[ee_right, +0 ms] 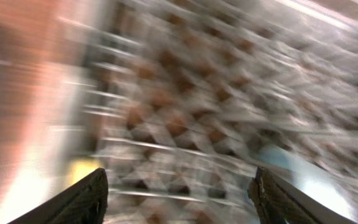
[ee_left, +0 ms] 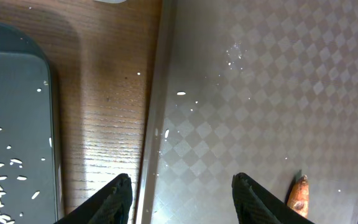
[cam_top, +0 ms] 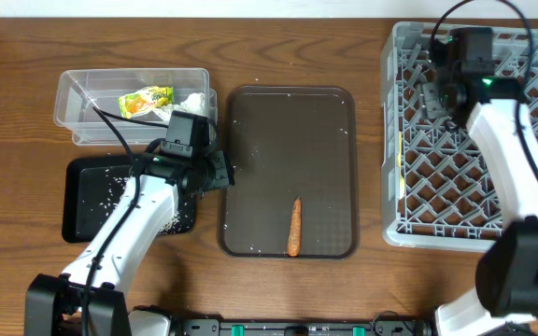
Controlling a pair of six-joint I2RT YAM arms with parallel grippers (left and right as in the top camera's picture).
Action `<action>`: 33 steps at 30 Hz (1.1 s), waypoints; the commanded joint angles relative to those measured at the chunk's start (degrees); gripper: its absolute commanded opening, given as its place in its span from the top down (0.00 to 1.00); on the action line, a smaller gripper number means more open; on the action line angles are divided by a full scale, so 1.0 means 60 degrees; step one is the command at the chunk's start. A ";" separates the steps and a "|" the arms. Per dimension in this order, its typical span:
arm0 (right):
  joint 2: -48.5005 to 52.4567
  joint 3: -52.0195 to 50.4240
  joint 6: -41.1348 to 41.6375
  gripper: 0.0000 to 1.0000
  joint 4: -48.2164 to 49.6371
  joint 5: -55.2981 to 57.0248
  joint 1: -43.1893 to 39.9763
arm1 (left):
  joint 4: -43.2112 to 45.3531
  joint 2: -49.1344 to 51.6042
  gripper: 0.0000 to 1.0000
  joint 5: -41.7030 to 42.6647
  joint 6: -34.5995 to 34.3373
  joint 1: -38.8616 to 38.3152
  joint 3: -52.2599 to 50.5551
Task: Sort waste into correct bins and load items into the dishwasher rack
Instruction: 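Place the bowl upright in the dish rack beside the blue plate, then lower the left gripper to the carrot on the dark tray and grasp it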
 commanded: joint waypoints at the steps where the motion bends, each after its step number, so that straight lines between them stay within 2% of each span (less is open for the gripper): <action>1: 0.0000 0.0000 0.0120 0.25 -0.0153 -0.4146 0.0109 | -0.0015 -0.0080 0.45 -0.0047 0.0710 -0.0277 0.0106; 3: 0.0073 0.0000 0.0120 0.23 -0.0244 -0.4685 0.0146 | -0.0073 -0.0080 0.45 -0.0051 0.1180 -0.0645 0.0106; 8: 0.0160 0.0000 0.0113 0.21 -0.0375 -0.4681 0.0382 | -0.0444 -0.0051 0.45 -0.0058 0.2747 -0.2062 0.0106; 9: 0.0160 0.0000 0.0113 0.20 -0.0372 -0.4666 0.0423 | -0.0517 -0.0022 0.37 -0.0062 0.3122 -0.2422 0.0106; 12: 0.0164 0.0000 0.0113 0.18 -0.0368 -0.4641 0.0510 | -0.0590 0.0142 0.27 -0.0430 0.3661 -0.3395 0.0106; 15: 0.0168 -0.0004 0.0117 0.17 -0.0379 -0.4466 0.0546 | -0.0477 0.0419 0.21 -0.0623 0.3763 -0.4109 0.0106; 18: 0.0168 0.0000 0.0117 0.16 -0.0382 -0.4404 0.0550 | -0.0178 0.0721 0.21 -0.0623 0.3432 -0.4601 0.0106; 23: 0.0168 0.0000 0.0117 0.16 -0.0419 -0.4408 0.0550 | -0.0025 0.1286 0.21 -0.0550 0.2029 -0.4943 0.0106; 33: 0.0168 0.0000 0.0120 0.16 -0.0448 -0.4411 0.0561 | 0.0018 0.1486 0.21 -0.0543 0.1417 -0.4947 0.0106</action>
